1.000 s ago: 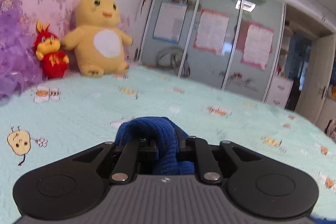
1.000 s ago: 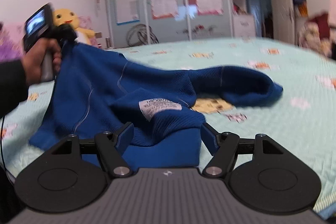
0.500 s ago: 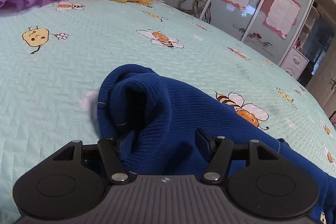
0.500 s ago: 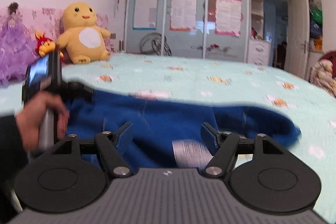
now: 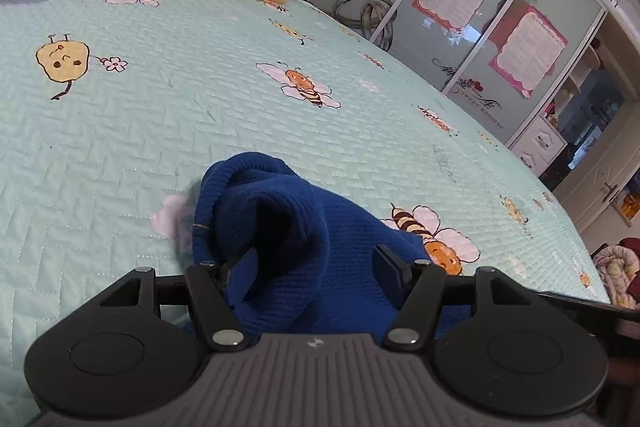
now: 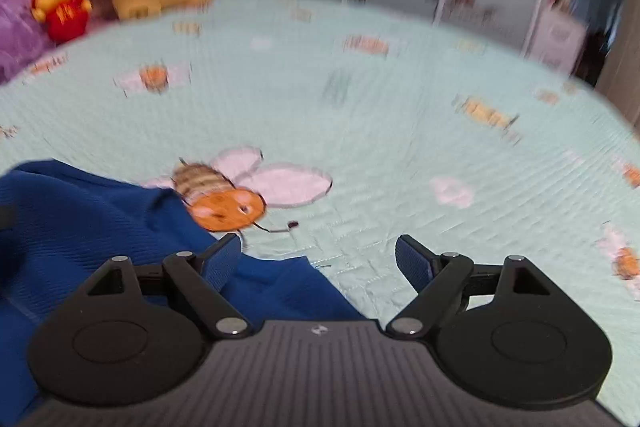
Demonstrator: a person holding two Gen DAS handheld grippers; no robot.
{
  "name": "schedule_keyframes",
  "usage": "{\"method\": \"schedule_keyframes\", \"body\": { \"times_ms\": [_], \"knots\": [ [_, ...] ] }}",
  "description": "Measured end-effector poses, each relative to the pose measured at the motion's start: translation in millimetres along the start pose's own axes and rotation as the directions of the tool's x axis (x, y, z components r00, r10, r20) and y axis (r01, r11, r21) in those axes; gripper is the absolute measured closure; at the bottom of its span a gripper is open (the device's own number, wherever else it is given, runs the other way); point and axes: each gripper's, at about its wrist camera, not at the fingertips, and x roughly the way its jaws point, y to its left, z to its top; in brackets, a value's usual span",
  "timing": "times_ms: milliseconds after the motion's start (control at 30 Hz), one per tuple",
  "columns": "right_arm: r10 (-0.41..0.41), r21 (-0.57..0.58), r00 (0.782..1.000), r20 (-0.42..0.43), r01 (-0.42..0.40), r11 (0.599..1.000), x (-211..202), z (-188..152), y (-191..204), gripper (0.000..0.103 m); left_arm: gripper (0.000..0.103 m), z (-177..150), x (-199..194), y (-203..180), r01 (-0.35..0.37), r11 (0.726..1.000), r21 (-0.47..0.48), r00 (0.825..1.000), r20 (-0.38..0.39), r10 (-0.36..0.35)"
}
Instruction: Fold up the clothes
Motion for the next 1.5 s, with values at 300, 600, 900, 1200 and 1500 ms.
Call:
{"method": "schedule_keyframes", "body": {
  "times_ms": [300, 600, 900, 1200, 1500],
  "knots": [
    [0.082, -0.038, 0.983, -0.167, -0.089, 0.995, 36.7, -24.3, 9.7, 0.052, 0.036, 2.5, 0.7, 2.3, 0.023, 1.000, -0.016, 1.000, -0.021, -0.023],
    [-0.197, 0.057, 0.979, 0.048, 0.194, 0.979, 5.3, 31.1, -38.3, 0.097, 0.036, 1.2, -1.2, -2.3, 0.009, 1.000, 0.023, 1.000, 0.008, -0.009],
    [-0.324, 0.196, 0.944, 0.066, 0.307, 0.931, 7.7, 27.9, -79.7, 0.058, 0.035, -3.1, 4.9, -14.4, 0.014, 0.996, 0.091, 1.000, 0.006, -0.015],
    [-0.342, 0.160, 0.917, 0.203, 0.313, 0.936, -42.0, -100.9, -18.6, 0.031, 0.035, -0.6, 7.5, -1.4, -0.011, 0.999, 0.042, 1.000, 0.003, 0.010],
    [-0.464, 0.007, 0.871, 0.163, 0.469, 0.883, -15.3, -106.1, 7.3, 0.028, 0.034, 3.1, 22.2, 15.5, -0.063, 0.998, 0.004, 0.998, -0.020, 0.063]
  ]
}}
